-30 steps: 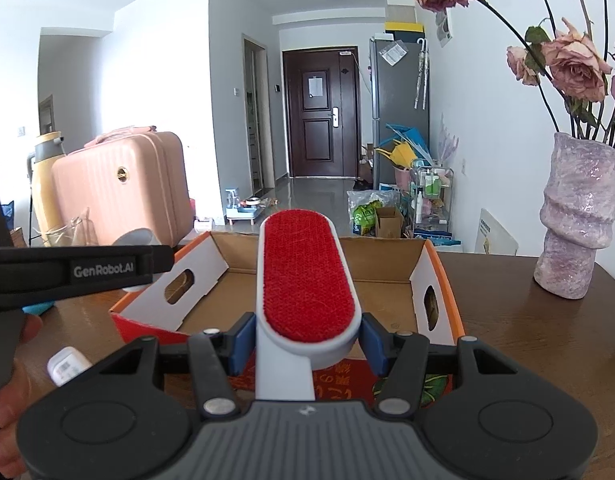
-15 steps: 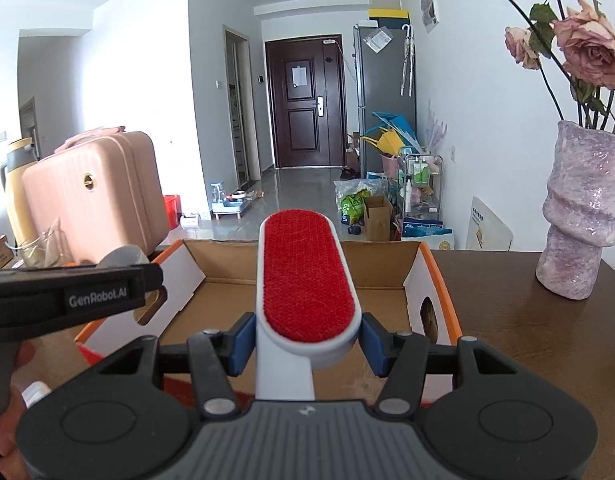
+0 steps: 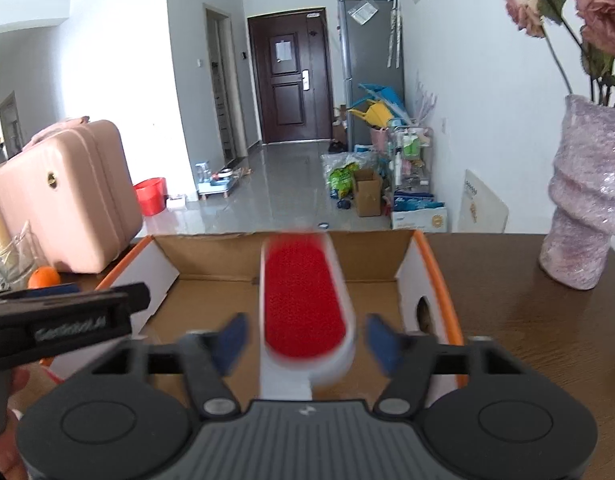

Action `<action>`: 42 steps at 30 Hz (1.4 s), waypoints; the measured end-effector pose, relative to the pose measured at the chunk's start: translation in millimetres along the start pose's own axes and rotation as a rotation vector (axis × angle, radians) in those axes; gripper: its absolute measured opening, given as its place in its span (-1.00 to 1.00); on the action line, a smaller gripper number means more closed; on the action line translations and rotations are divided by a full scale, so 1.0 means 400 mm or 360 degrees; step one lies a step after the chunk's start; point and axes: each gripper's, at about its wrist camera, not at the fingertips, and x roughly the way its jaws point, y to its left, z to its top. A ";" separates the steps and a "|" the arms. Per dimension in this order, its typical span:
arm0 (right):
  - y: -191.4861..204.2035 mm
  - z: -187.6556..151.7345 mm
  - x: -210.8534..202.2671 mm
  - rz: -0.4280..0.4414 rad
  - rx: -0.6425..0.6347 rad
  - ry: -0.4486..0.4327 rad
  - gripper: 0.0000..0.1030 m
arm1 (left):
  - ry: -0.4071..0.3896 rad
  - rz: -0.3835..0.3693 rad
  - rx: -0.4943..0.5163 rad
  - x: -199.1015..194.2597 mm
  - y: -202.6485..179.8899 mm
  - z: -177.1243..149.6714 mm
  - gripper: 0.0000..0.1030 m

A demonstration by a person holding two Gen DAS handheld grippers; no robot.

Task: Organize rigid objects
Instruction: 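Open both tools to drop the lint brush and tape roll into the box, then withdraw both tools from the box back toward the remaining items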

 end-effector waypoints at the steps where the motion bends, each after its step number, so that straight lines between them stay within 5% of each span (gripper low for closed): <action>1: 0.000 0.001 -0.011 -0.0023 -0.0014 -0.0029 0.91 | -0.0017 0.0020 0.0006 -0.004 0.000 0.001 0.92; 22: 0.002 0.003 -0.048 -0.0023 -0.0033 -0.0050 1.00 | -0.0066 0.0054 -0.0024 -0.055 0.011 0.006 1.00; 42: 0.023 -0.073 -0.265 0.0017 -0.0078 -0.0210 1.00 | -0.0190 0.0032 0.0005 -0.248 0.067 -0.061 1.00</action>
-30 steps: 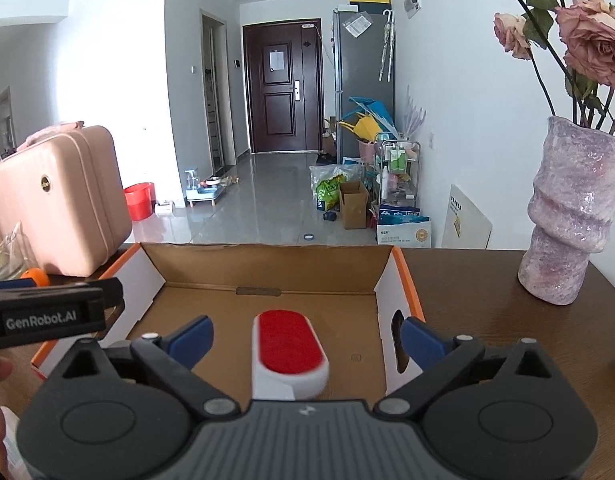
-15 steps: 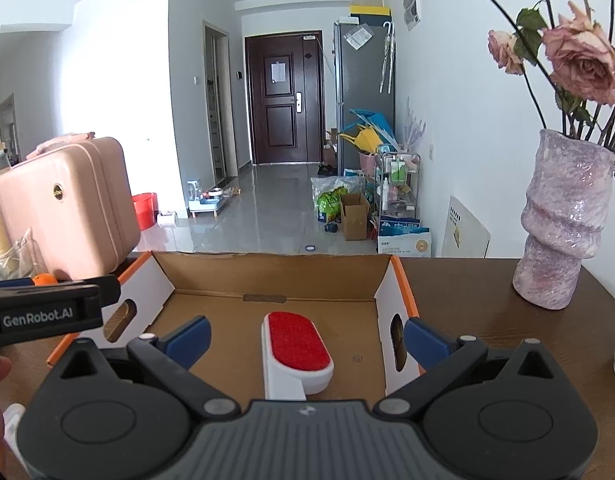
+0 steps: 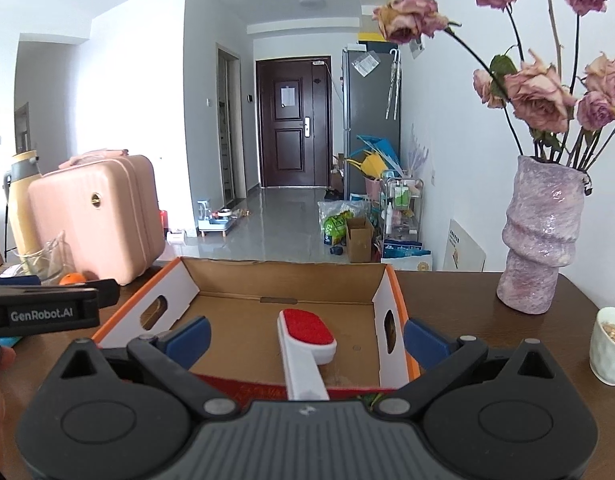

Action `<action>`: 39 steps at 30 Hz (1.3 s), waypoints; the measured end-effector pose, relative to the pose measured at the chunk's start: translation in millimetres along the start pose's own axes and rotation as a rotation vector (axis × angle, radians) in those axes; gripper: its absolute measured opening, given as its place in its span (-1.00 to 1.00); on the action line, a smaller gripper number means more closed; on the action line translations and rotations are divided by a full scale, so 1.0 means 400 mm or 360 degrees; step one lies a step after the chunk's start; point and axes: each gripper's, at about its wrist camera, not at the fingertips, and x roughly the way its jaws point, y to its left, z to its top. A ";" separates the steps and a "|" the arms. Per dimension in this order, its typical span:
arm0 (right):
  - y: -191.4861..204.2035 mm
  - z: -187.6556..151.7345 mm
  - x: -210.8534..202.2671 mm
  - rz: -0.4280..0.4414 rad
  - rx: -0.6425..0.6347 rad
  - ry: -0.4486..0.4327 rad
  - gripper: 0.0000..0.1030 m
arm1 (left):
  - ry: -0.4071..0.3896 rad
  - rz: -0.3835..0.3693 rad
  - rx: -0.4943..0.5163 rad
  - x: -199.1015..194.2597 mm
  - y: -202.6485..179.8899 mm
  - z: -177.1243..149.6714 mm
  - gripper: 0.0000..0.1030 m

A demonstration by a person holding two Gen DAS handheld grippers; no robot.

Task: Organize rigid objects
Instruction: 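Withdraw both tools from the box back toward the remaining items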

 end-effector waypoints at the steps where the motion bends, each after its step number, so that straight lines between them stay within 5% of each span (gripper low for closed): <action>1: 0.003 -0.004 -0.012 0.0005 -0.0002 -0.0006 1.00 | -0.0003 -0.0001 0.0001 -0.010 0.004 -0.002 1.00; 16: 0.050 -0.072 -0.166 0.0060 -0.0017 -0.0096 1.00 | -0.0027 0.0005 0.0013 -0.173 0.049 -0.075 1.00; 39: 0.123 -0.271 -0.236 0.0114 -0.0076 0.0089 1.00 | 0.0141 -0.0017 -0.0011 -0.262 0.114 -0.252 1.00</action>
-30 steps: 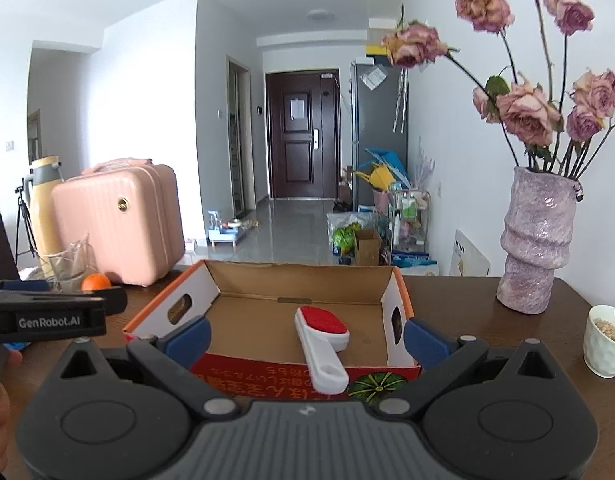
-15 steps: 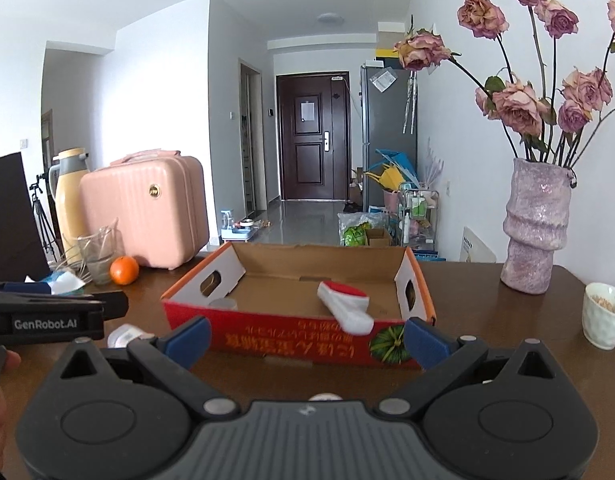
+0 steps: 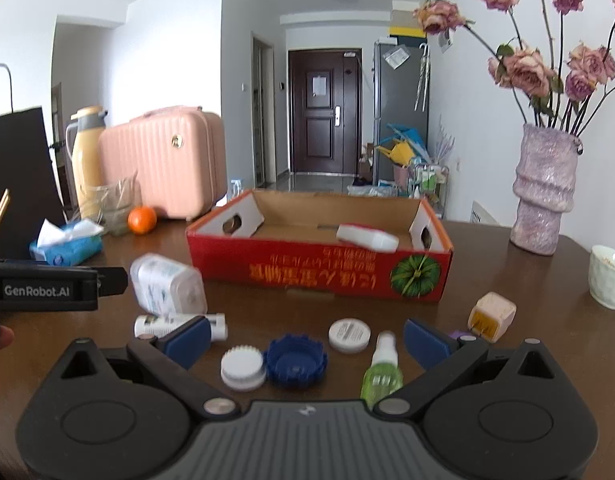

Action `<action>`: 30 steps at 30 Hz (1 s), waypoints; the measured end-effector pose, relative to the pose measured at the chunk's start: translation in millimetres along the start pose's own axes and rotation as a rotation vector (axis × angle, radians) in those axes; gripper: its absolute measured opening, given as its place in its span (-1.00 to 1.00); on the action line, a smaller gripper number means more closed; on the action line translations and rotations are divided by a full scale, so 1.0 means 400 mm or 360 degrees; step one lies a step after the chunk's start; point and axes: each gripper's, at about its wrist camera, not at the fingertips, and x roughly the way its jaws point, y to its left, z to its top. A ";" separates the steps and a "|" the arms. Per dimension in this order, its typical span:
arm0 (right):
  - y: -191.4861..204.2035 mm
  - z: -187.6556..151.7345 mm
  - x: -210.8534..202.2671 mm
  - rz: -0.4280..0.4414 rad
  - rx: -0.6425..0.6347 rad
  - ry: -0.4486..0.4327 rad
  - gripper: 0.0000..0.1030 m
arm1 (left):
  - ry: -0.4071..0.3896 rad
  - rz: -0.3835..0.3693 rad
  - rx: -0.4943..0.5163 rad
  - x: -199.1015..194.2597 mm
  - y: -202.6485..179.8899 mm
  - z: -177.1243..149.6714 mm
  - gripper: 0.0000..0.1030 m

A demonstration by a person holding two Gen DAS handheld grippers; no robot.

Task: Organize rigid objects
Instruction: 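Withdraw both tools from the box back toward the remaining items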

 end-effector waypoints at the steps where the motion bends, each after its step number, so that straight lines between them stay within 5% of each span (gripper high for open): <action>1: 0.002 -0.007 0.004 0.0001 0.0001 0.0012 1.00 | 0.0015 0.0000 0.0008 0.004 -0.001 -0.006 1.00; 17: -0.021 -0.016 0.019 -0.0025 0.0056 0.0043 1.00 | 0.0175 -0.0021 -0.0035 0.064 -0.002 -0.025 1.00; 30: -0.125 -0.012 0.036 -0.0111 0.0157 0.0053 1.00 | 0.0273 0.0069 -0.0024 0.151 -0.091 -0.014 1.00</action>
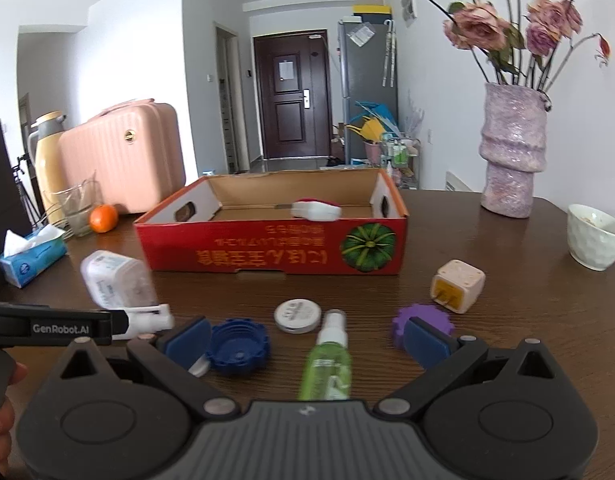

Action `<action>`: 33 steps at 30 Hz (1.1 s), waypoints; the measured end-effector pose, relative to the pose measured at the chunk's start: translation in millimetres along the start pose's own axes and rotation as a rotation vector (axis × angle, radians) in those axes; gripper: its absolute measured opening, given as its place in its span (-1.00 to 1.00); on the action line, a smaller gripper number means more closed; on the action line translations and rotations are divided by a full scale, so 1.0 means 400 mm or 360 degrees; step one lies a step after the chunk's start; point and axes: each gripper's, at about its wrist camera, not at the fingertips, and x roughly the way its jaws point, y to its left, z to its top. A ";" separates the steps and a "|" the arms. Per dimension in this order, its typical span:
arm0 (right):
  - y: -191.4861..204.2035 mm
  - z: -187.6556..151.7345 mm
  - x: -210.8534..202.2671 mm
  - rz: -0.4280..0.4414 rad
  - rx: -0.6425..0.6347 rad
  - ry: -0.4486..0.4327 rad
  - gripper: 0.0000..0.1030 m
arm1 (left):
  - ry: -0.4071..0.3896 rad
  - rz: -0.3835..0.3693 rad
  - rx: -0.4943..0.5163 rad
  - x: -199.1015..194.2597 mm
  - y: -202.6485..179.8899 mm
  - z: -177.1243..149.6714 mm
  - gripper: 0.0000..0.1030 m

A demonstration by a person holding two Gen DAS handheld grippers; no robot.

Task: Organize rigid objects
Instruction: 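Lower the left tool onto the white spray bottle and grasp it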

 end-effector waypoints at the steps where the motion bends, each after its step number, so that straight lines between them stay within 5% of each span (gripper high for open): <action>1: -0.007 0.000 0.001 -0.0009 0.0004 0.0000 1.00 | 0.0006 0.0007 -0.0007 0.007 -0.006 0.001 1.00; 19: -0.055 -0.007 0.025 -0.0062 0.0055 0.0040 1.00 | 0.0041 0.0246 0.0000 0.090 -0.094 0.009 1.00; 33: -0.056 -0.013 0.036 -0.0082 0.0062 0.0066 1.00 | 0.0101 0.0304 -0.0088 0.142 -0.108 0.021 0.93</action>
